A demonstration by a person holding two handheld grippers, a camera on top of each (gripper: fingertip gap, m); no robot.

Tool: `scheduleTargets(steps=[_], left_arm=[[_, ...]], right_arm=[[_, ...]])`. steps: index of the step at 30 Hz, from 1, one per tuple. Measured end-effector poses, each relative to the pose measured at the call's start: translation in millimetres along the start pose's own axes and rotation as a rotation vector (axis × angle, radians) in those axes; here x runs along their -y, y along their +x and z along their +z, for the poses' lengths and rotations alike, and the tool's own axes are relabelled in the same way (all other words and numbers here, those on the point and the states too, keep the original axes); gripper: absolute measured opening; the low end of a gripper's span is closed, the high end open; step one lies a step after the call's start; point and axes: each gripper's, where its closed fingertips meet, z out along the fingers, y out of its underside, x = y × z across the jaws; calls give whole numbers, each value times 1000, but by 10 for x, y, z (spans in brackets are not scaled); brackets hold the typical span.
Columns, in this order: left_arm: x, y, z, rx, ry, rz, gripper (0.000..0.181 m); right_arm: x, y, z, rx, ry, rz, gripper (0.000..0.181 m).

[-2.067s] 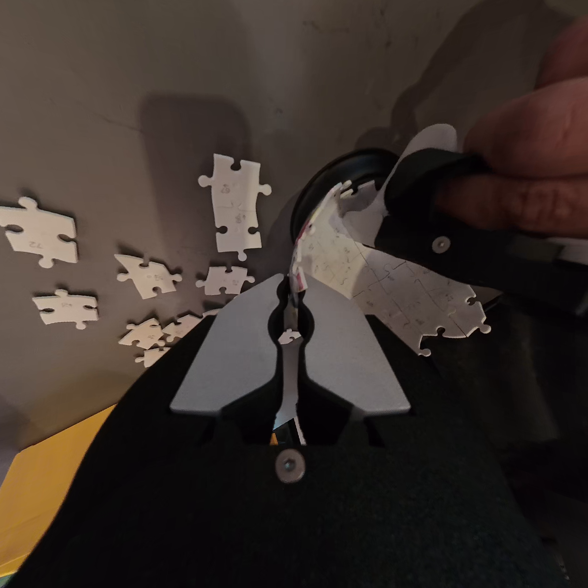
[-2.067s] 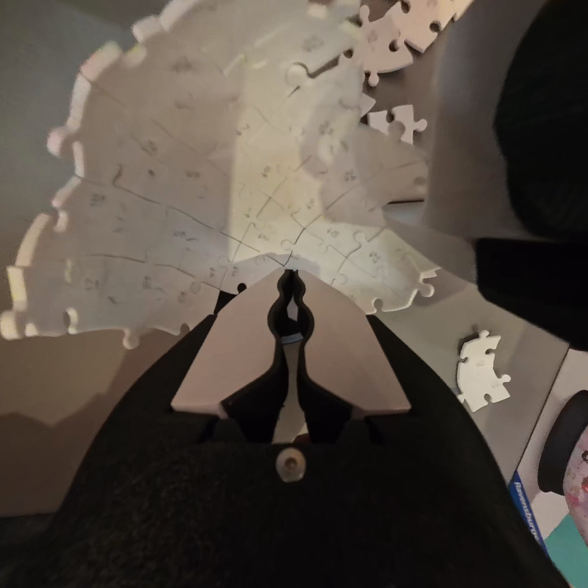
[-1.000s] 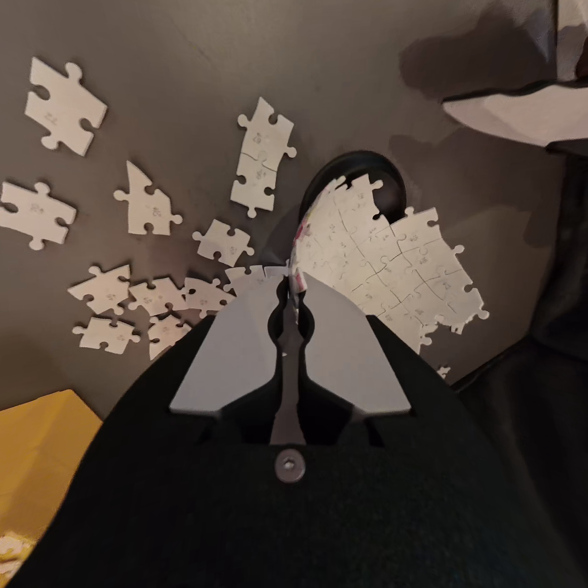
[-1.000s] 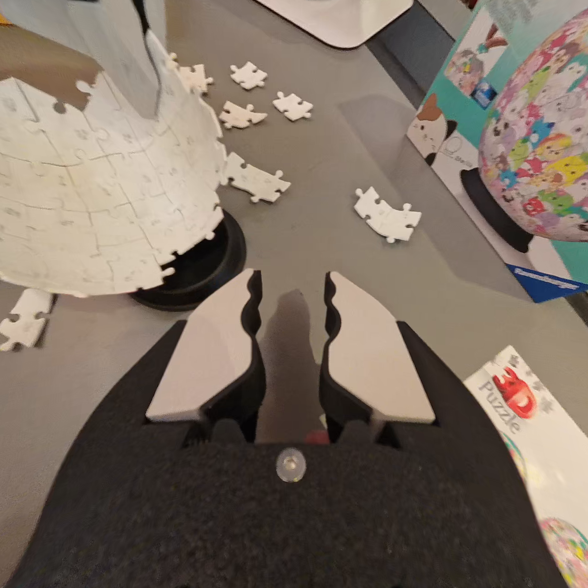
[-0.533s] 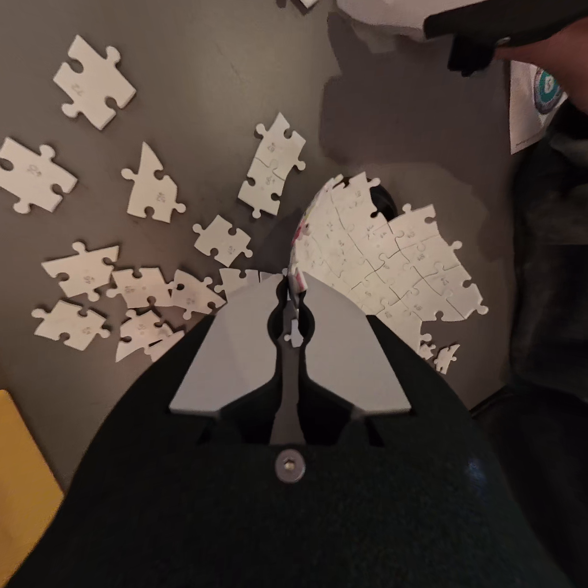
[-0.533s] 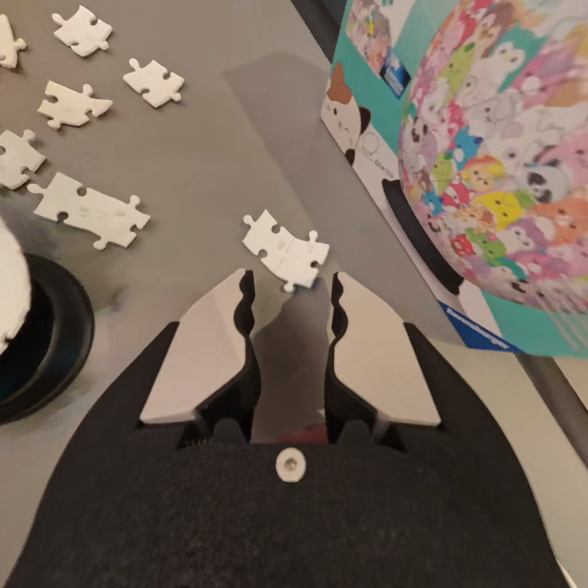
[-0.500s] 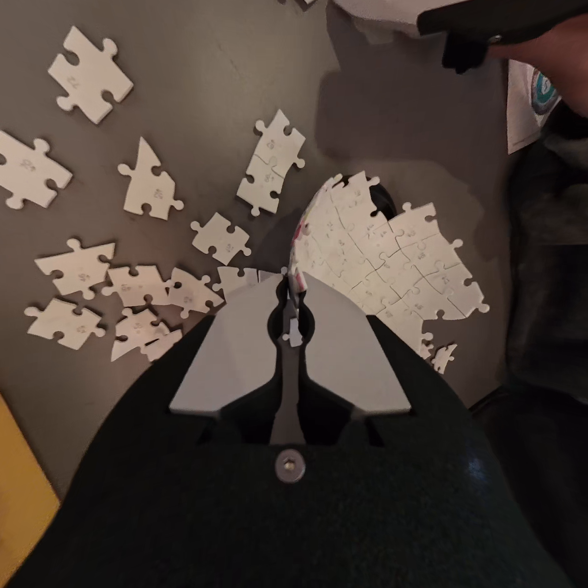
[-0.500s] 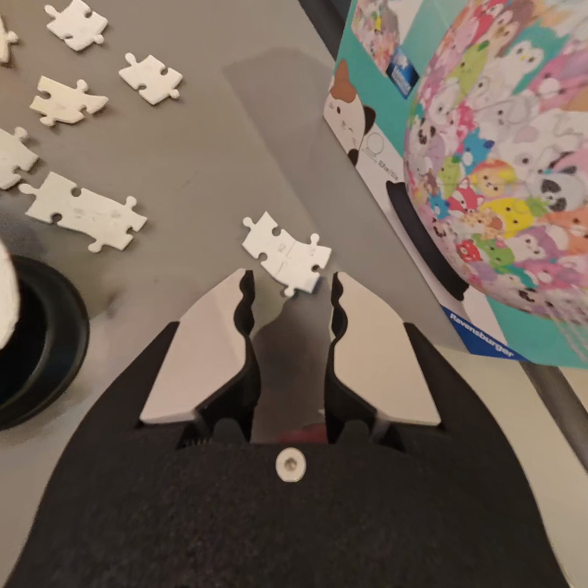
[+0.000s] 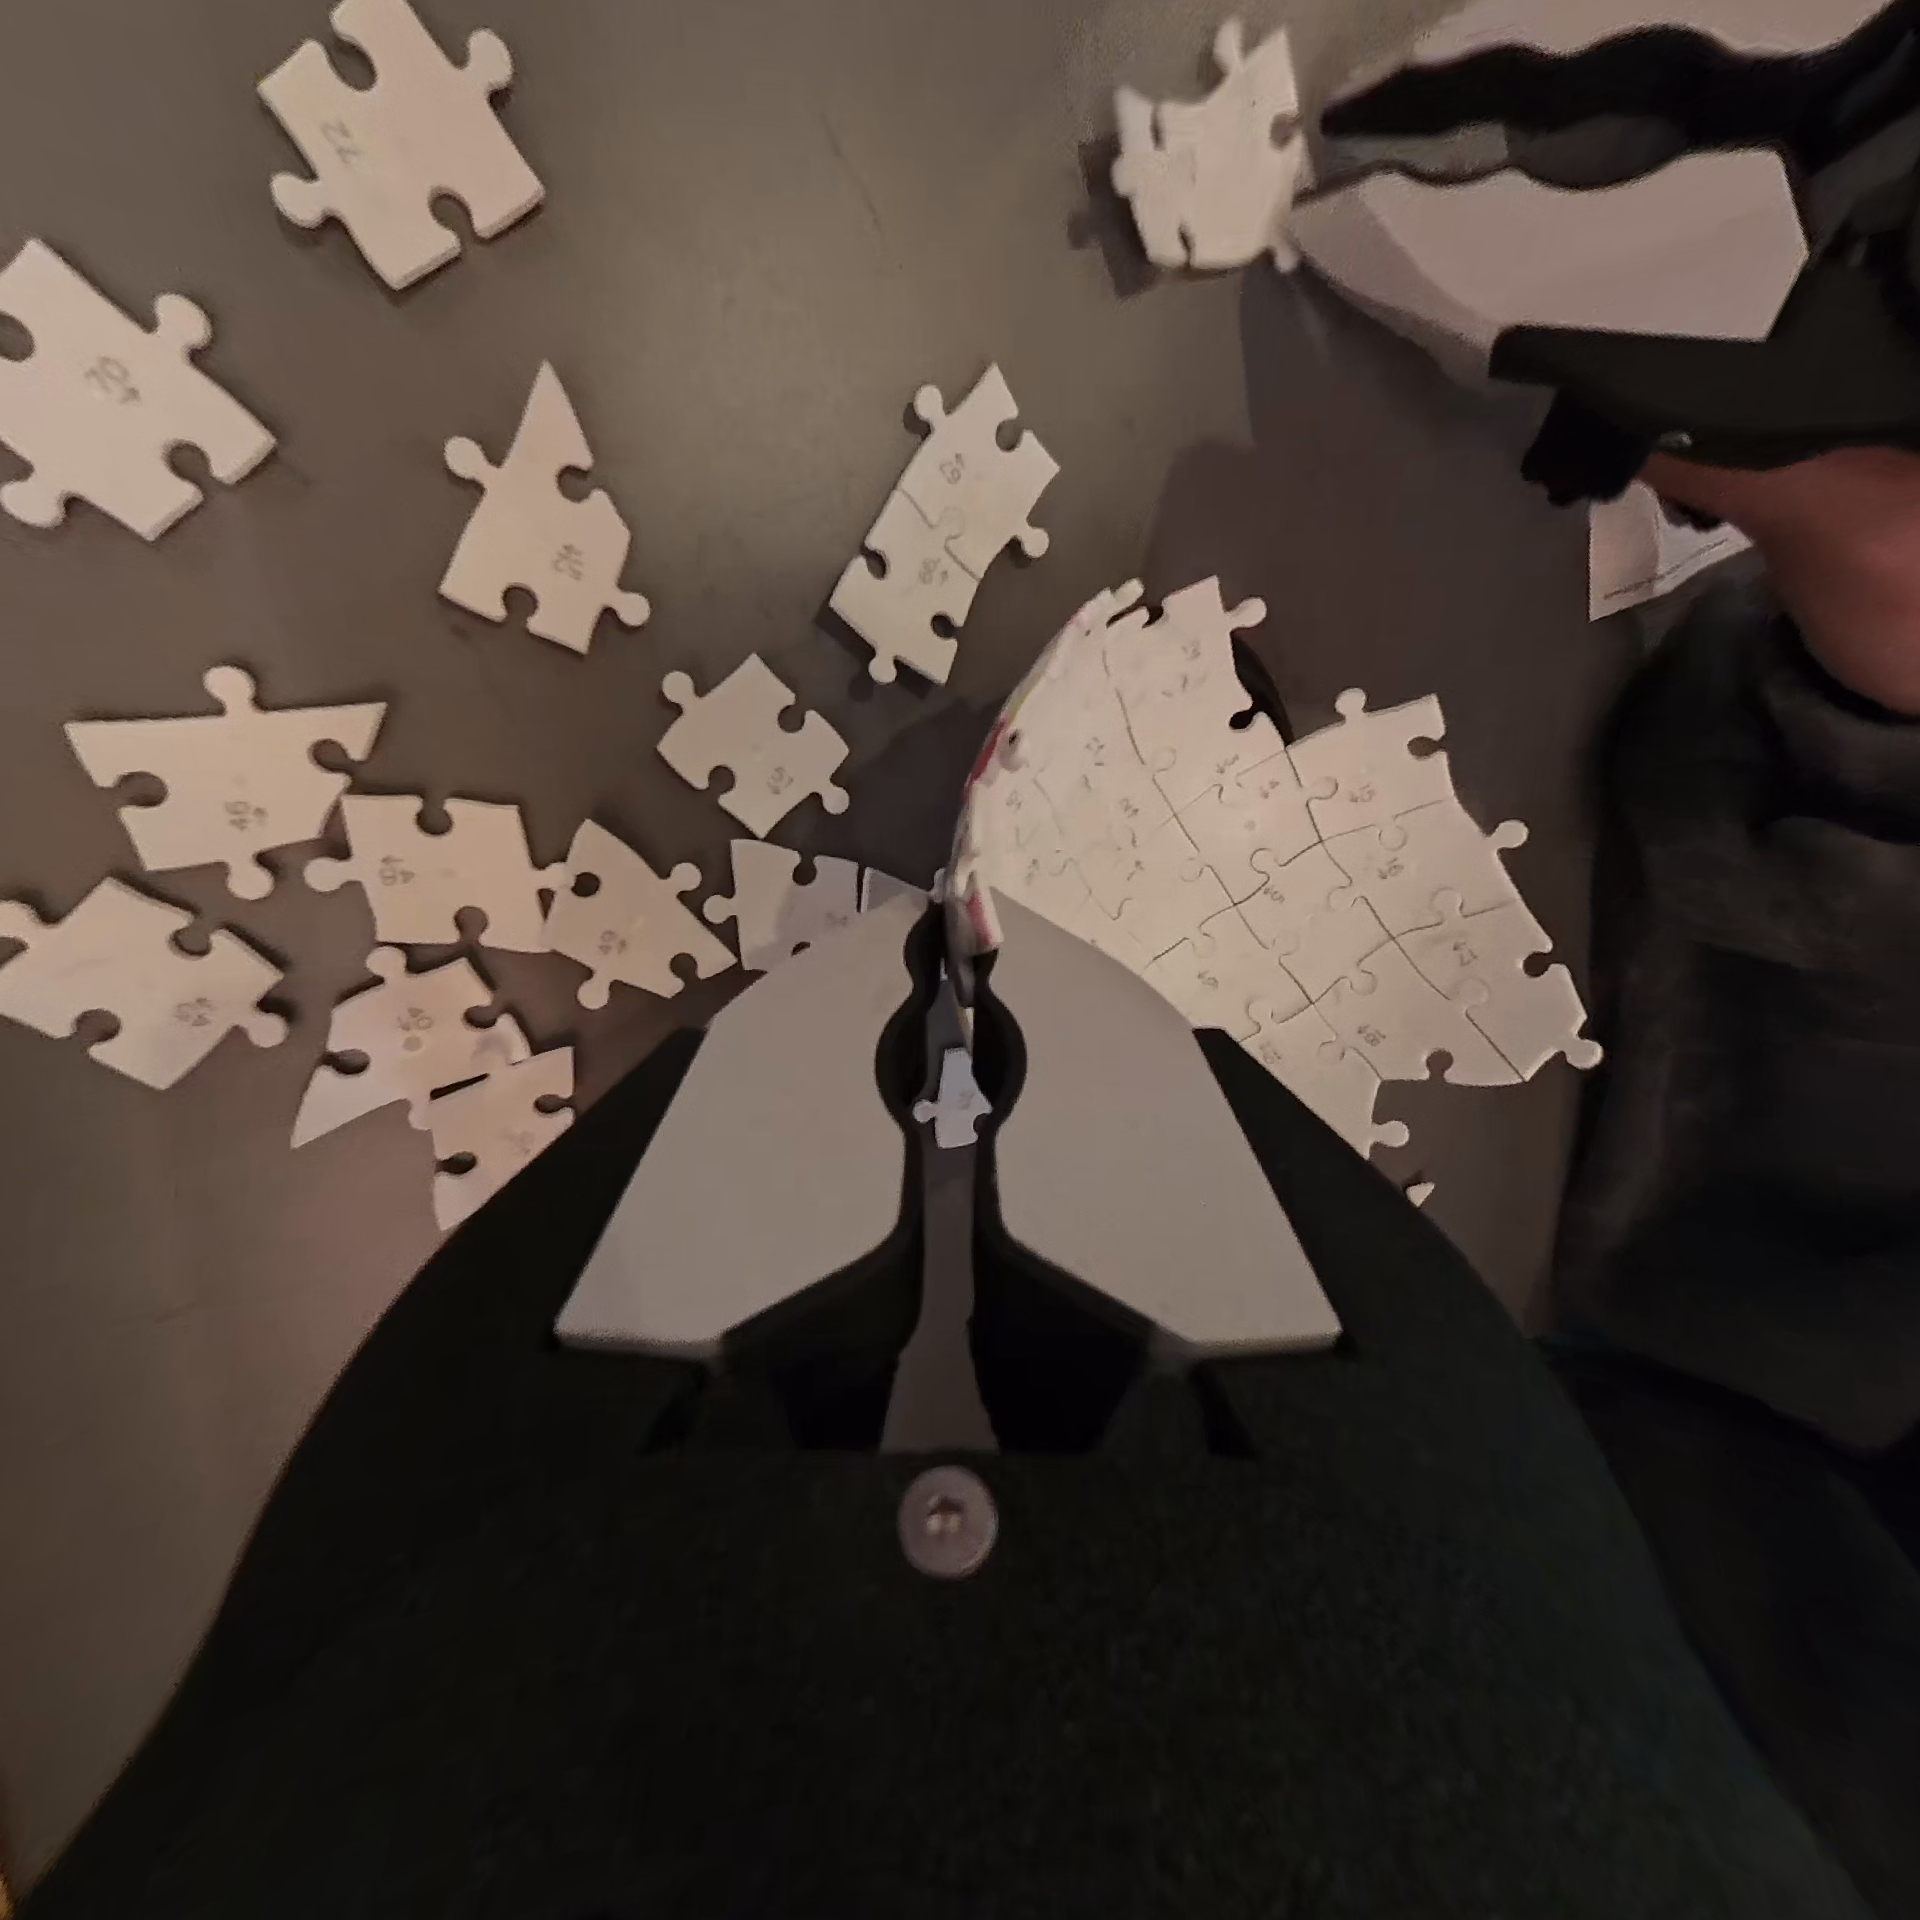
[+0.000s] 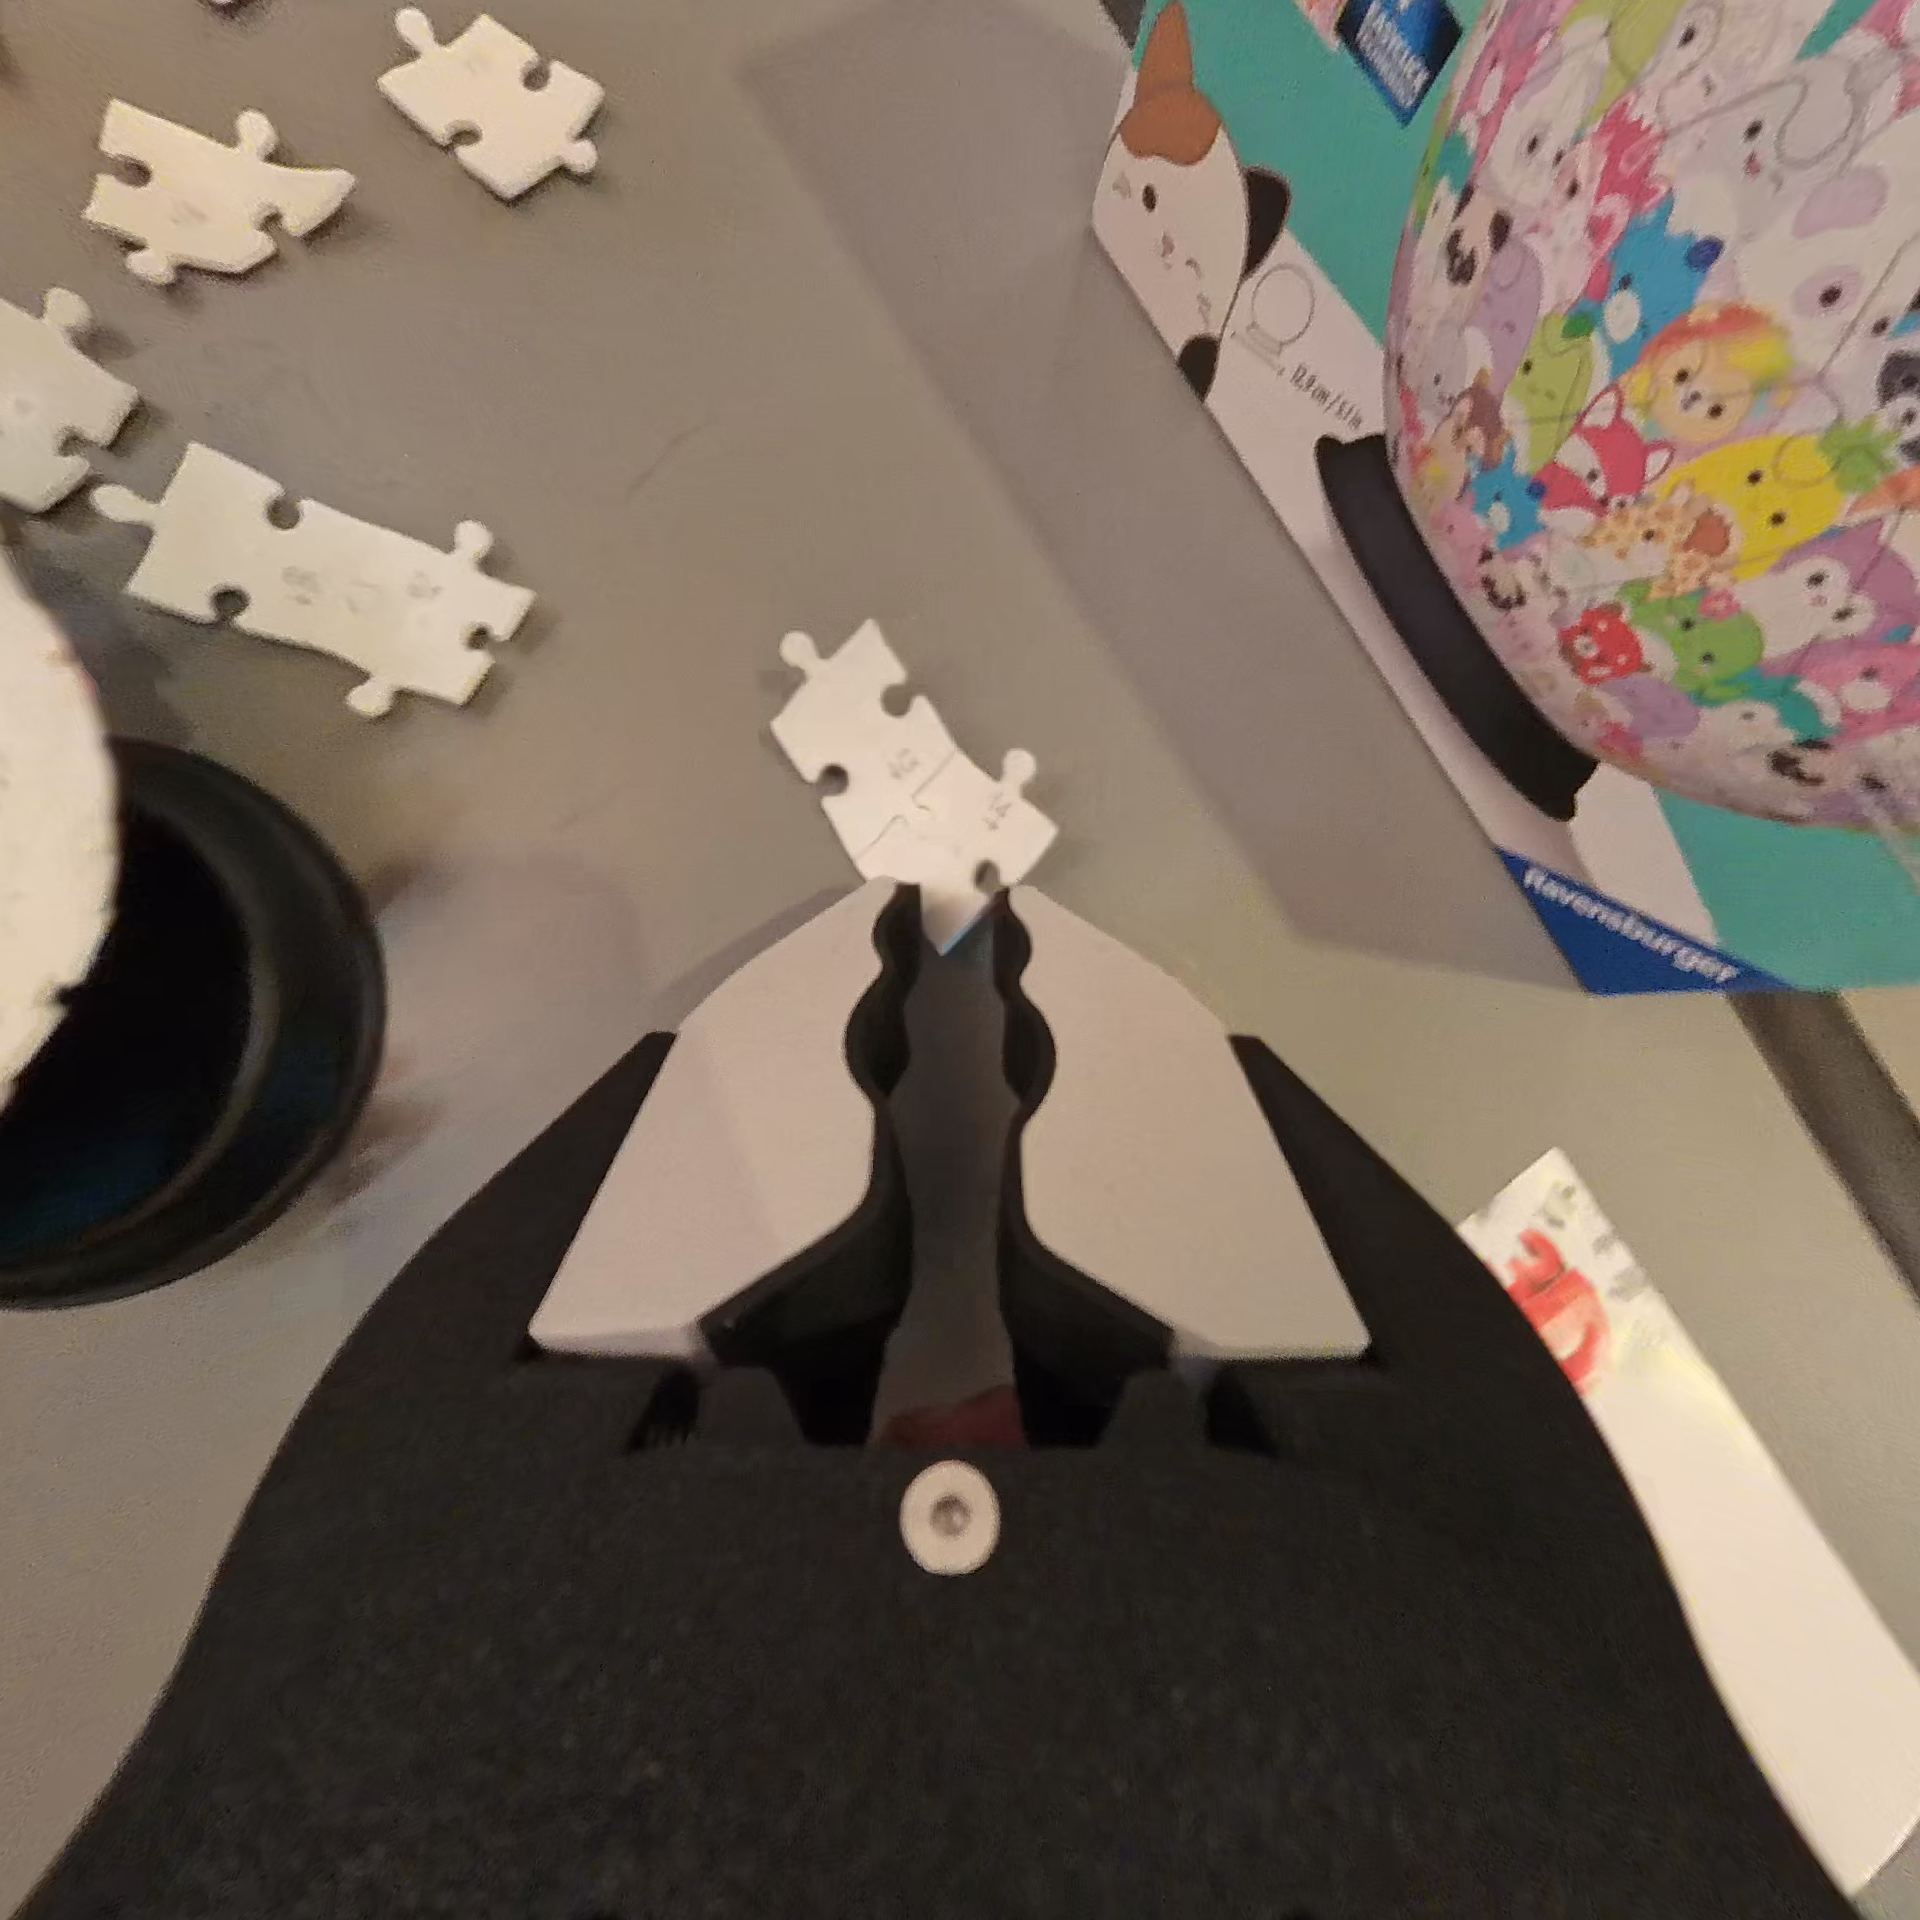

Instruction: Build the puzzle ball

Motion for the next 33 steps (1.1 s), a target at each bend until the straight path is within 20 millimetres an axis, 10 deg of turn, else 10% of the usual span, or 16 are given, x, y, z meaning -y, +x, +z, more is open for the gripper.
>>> scheduleTargets(steps=[6, 15, 21, 33], left_arm=[[-1, 19, 1, 4, 0, 9, 2], [0, 41, -14, 6, -3, 26, 3], [-6, 41, -15, 3, -14, 34, 3], [-2, 53, -9, -7, -15, 41, 3]], right_arm=[[-174, -416, -188, 126, -53, 73, 29], [-88, -301, -145, 89, -51, 55, 60], [17, -263, -25, -61, 9, -24, 37], [39, -335, -63, 65, 20, 46, 52]])
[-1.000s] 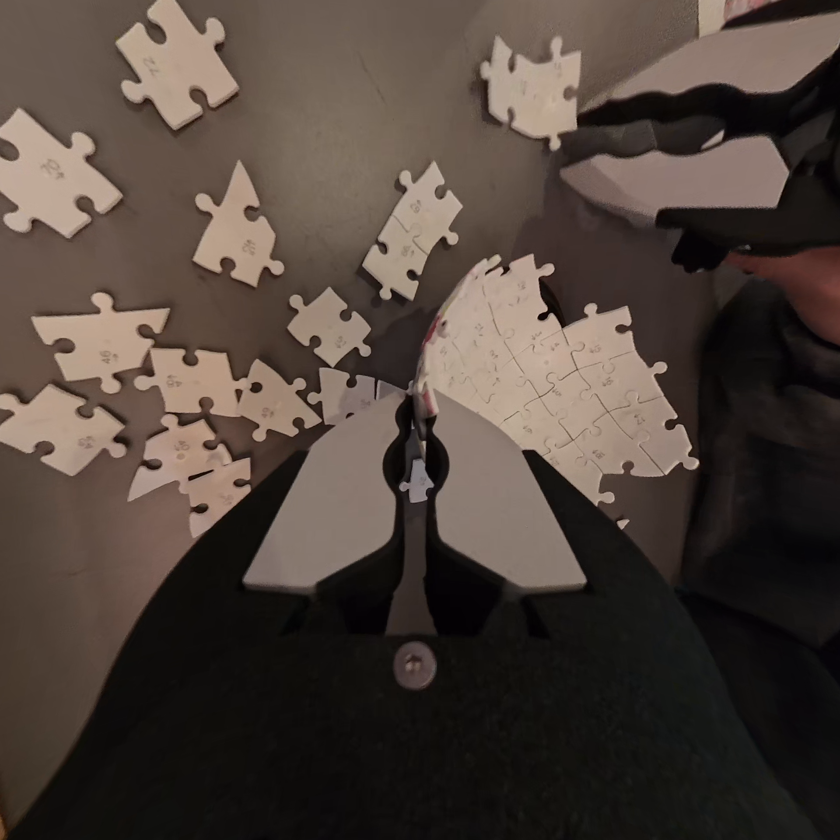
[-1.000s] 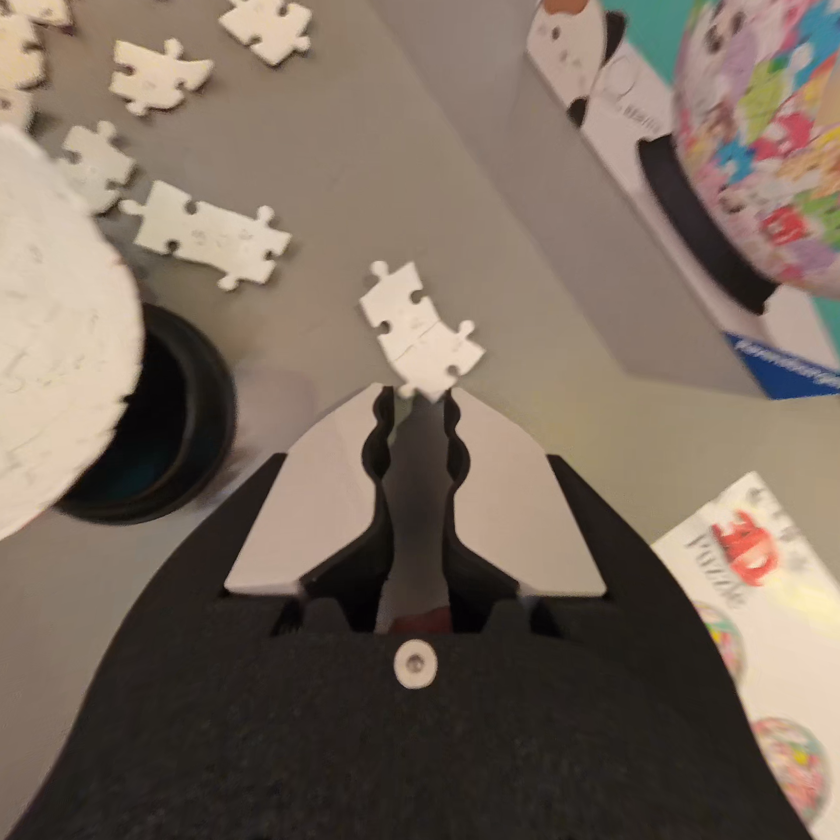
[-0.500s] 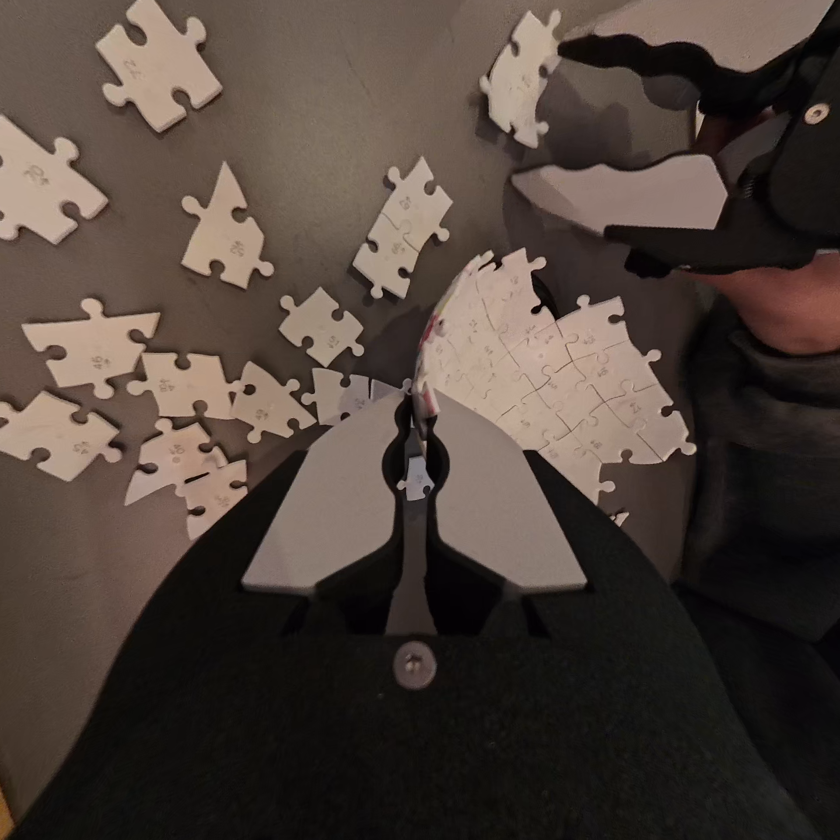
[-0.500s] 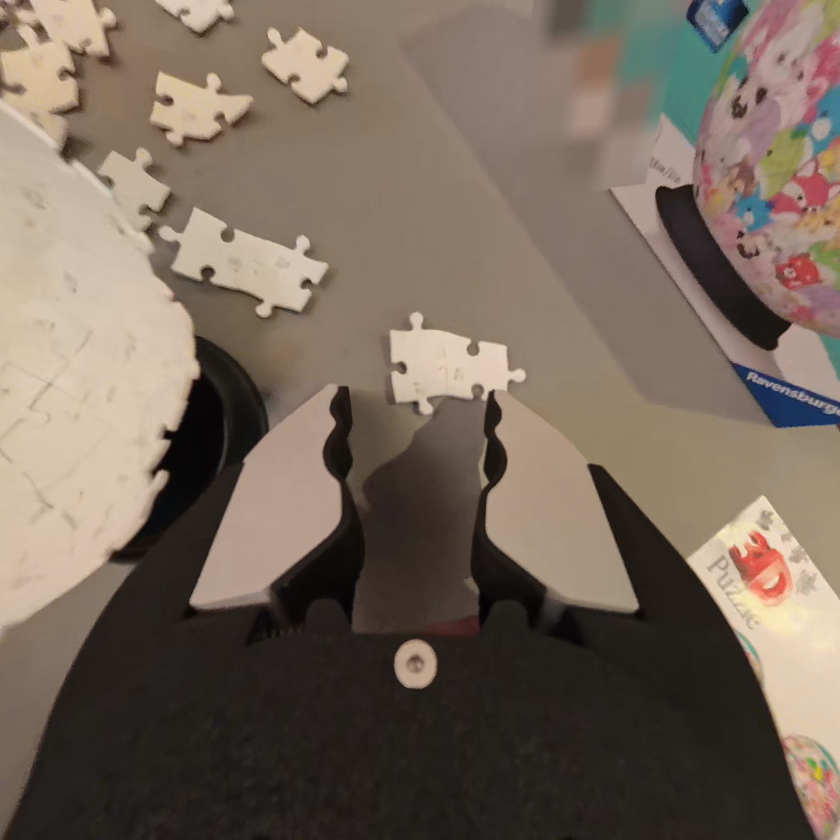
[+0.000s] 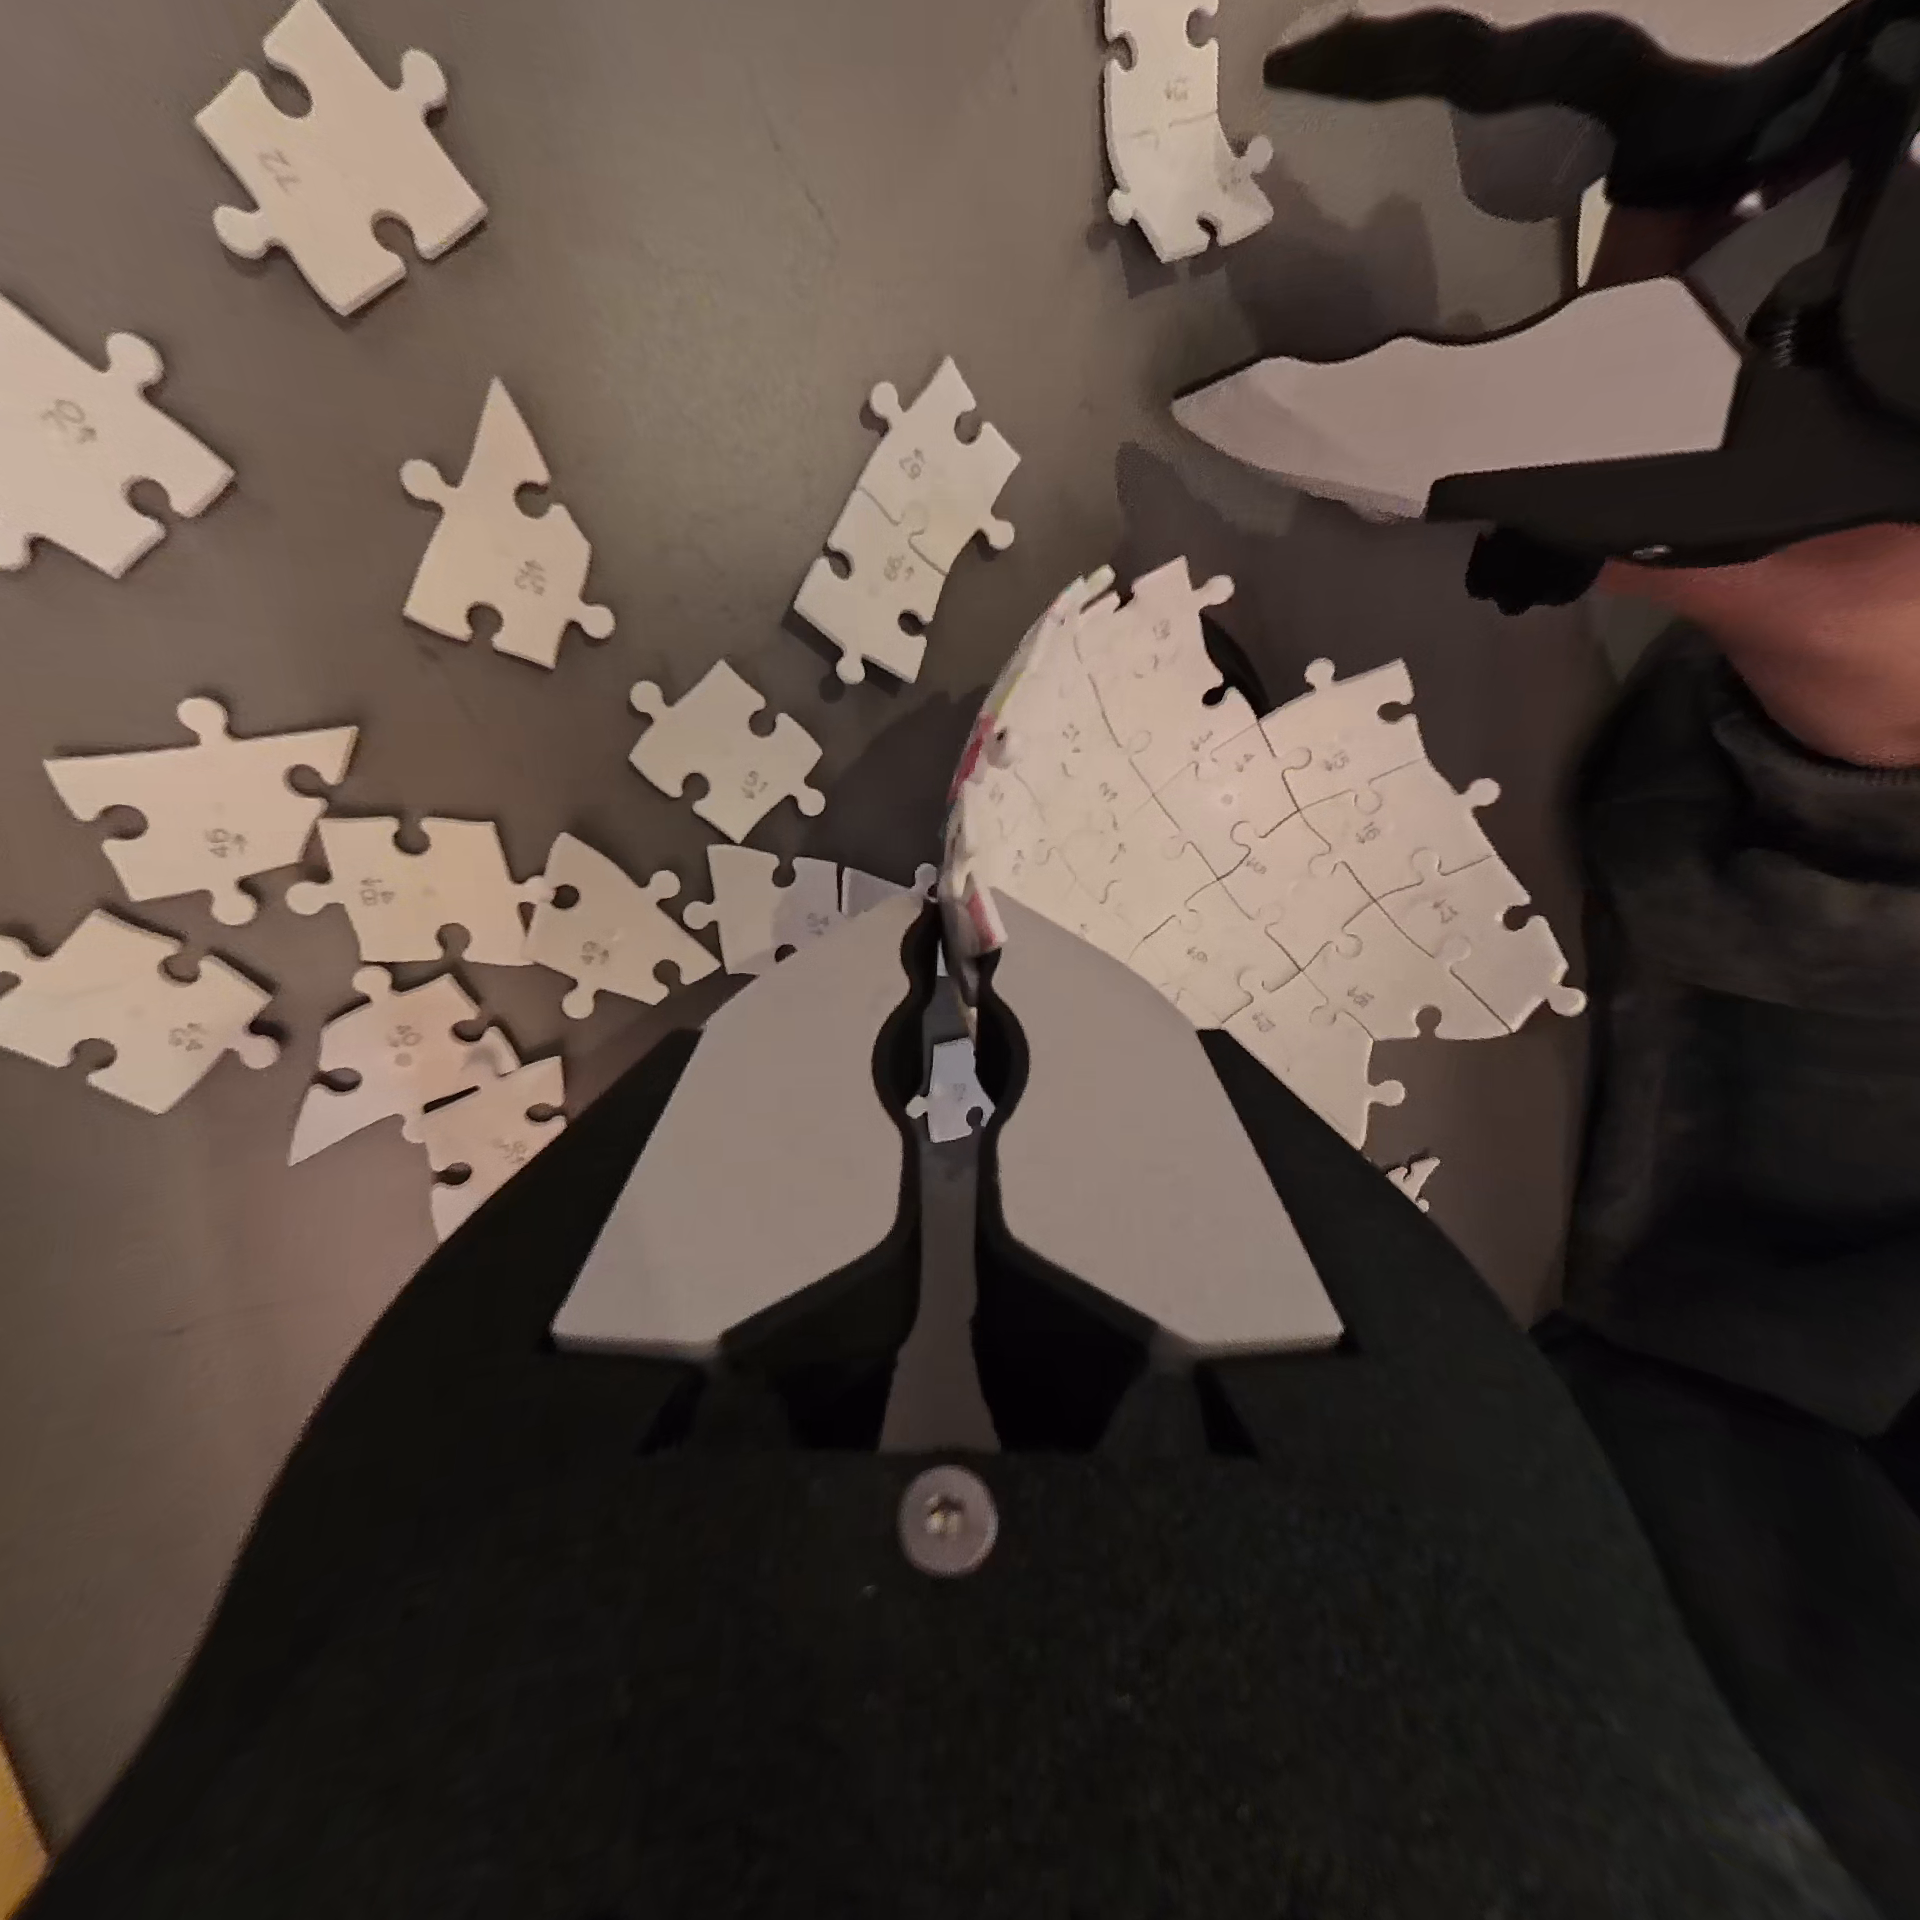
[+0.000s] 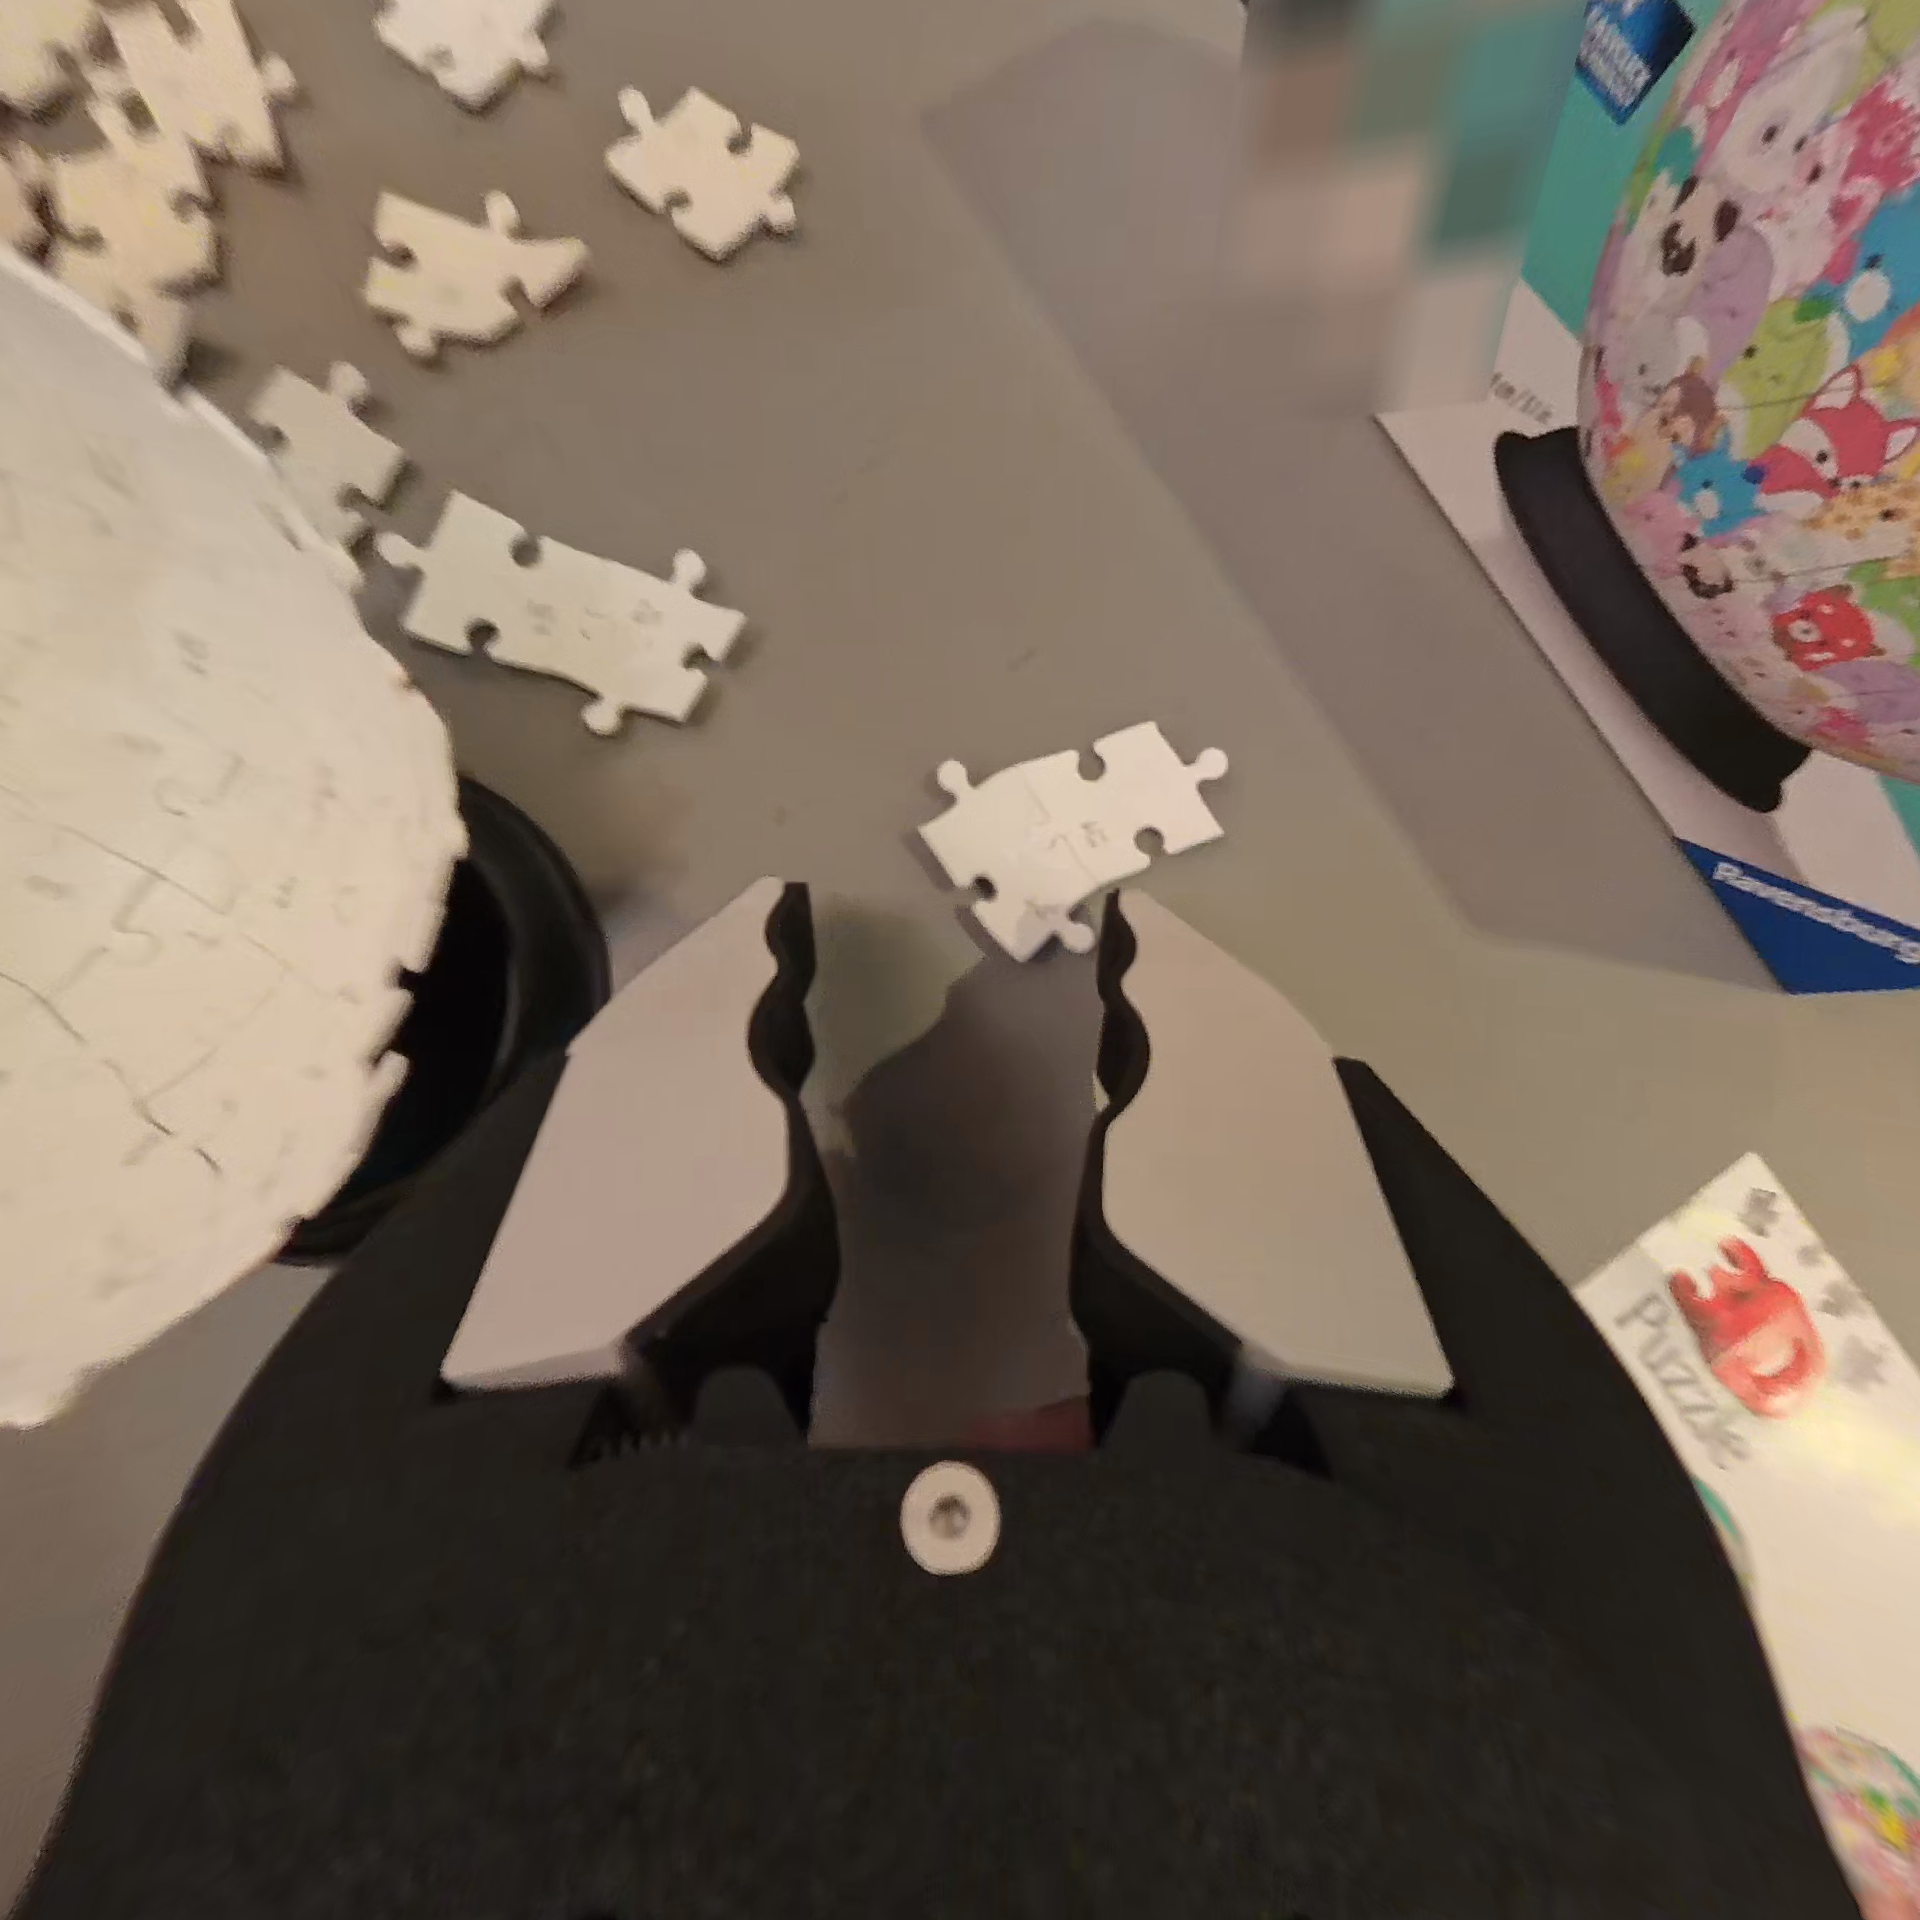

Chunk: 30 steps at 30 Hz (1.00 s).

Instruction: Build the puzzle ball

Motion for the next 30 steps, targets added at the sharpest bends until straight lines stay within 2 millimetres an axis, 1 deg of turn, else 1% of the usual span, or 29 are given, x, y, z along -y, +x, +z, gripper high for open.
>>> scheduleTargets(steps=[1, 3, 5, 6, 7, 9, 11, 12, 16, 20, 22, 23, 26, 30], left_arm=[[0, -1, 1, -1, 0, -1, 3], [2, -3, 0, -1, -3, -2, 3], [1, -1, -1, 1, -8, 2, 3], [-2, 0, -1, 3, -12, 5, 3], [-2, -1, -3, 5, -13, 7, 3], [-7, -4, -9, 10, -17, 10, 2], [-20, -5, -15, 17, -26, 17, 2], [-28, -9, -22, 26, -33, 23, 2], [-60, -26, -80, 85, -81, 65, 2], [-70, -56, -180, 187, -168, 143, 2], [-77, -59, -219, 227, -227, 185, 2], [-86, -62, -235, 248, -262, 203, 2], [-94, -61, -259, 307, -364, 275, 2], [-22, -21, -243, 345, -458, 330, 2]], right_arm=[[36, -14, 5, 8, 23, 29, 57], [41, 40, 41, -28, 14, 71, 68], [-1, 74, 97, -58, -21, 79, 70], [-16, 51, 121, -50, -32, 75, 67], [-1, 36, 122, -45, -20, 77, 58], [2, 26, 119, -44, -14, 61, 49], [-16, 27, 102, -40, -14, 36, 25], [-27, 33, 95, -41, -13, 19, 19], [-72, 27, 56, -36, -18, -21, 16], [-143, -30, -17, -37, -51, -105, 15], [-173, -105, -71, -27, -62, -159, 13], [-184, -149, -108, -26, -63, -195, 9], [-217, -245, -239, -56, -58, -307, 5], [-279, -361, -363, -85, -51, -419, 3]])
